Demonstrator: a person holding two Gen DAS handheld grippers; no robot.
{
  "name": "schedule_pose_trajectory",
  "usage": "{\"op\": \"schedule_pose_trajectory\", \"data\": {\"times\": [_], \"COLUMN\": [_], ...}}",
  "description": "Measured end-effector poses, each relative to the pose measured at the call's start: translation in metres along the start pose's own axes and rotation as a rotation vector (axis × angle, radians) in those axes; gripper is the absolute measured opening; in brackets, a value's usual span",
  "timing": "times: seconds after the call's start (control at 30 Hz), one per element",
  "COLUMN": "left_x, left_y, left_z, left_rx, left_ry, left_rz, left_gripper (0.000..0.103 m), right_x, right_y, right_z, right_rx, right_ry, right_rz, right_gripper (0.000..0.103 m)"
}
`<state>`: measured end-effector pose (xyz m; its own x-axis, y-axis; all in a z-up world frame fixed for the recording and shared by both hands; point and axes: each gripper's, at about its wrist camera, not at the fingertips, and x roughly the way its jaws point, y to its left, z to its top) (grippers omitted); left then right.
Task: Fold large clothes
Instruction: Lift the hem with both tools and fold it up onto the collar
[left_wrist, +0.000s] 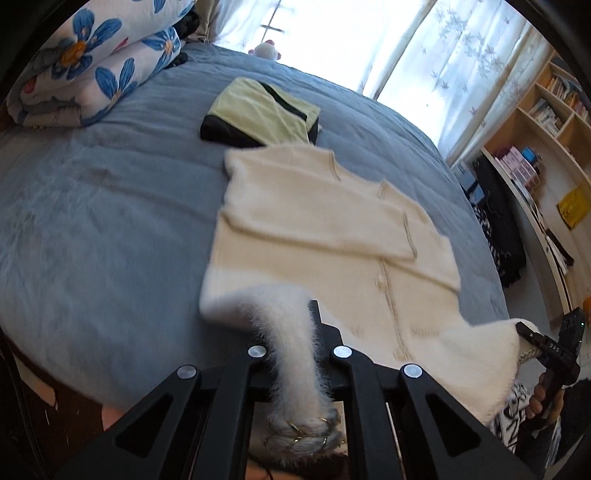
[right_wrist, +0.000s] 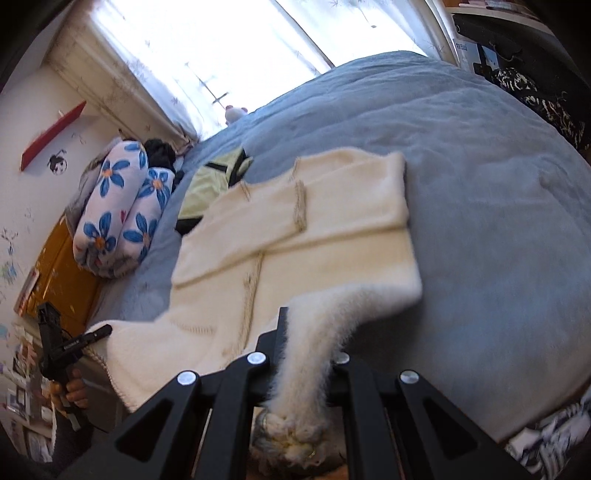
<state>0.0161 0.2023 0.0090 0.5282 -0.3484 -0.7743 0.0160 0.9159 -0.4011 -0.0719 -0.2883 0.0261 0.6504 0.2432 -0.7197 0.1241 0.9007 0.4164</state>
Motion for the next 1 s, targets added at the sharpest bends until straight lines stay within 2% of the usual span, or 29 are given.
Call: {"op": "schedule_pose_trajectory", "data": {"times": [0.2,0.4,0.47,0.57,0.67,0.73,0.8,0.83,0.87,0.9,0.97,1.0], "left_x": [0.054,0.139,0.176,0.237,0.274,0.286,0.292,0.293,0.293,0.293,0.289,0.287], "left_y": [-0.003,0.002,0.004,0.010,0.028,0.040,0.048,0.050,0.051,0.052,0.049,0.046], "left_z": [0.089,0.171,0.190,0.209,0.219,0.222,0.224,0.224,0.226,0.227,0.228,0.228], "left_rx": [-0.010,-0.038,-0.049,-0.070,-0.138,-0.183,-0.205,-0.202,-0.199,-0.199,-0.188,-0.173], "left_ry": [-0.021,-0.045,-0.010,0.095,0.176,0.221,0.246,0.253,0.260,0.262,0.258,0.257], "left_rz": [0.053,0.116,0.113,0.171,0.155,0.121,0.080,0.067,0.048,0.025,-0.002,-0.005], "left_gripper": [0.004,0.006,0.009,0.013,0.020,0.021,0.023,0.024,0.025,0.030,0.034,0.037], "right_x": [0.054,0.131,0.169,0.226,0.251,0.254,0.250,0.244,0.239,0.232,0.222,0.220], "right_y": [-0.018,-0.039,-0.050,-0.064,-0.074,-0.083,-0.091,-0.095,-0.096,-0.097,-0.097,-0.095], "right_z": [0.085,0.161,0.179,0.193,0.195,0.196,0.197,0.198,0.201,0.204,0.210,0.212], "right_rx": [0.081,0.128,0.150,0.188,0.212,0.254,0.295,0.308,0.313,0.316,0.309,0.293], "right_ry": [-0.017,-0.043,-0.010,0.087,0.120,0.121,0.106,0.077,0.053,0.024,-0.013,-0.021], "right_rz": [-0.032,-0.089,-0.105,-0.189,-0.167,-0.079,0.012,0.040,0.058,0.079,0.088,0.066], "right_gripper": [0.006,0.007,0.007,0.014,0.024,0.036,0.062,0.069,0.081,0.088,0.088,0.088]}}
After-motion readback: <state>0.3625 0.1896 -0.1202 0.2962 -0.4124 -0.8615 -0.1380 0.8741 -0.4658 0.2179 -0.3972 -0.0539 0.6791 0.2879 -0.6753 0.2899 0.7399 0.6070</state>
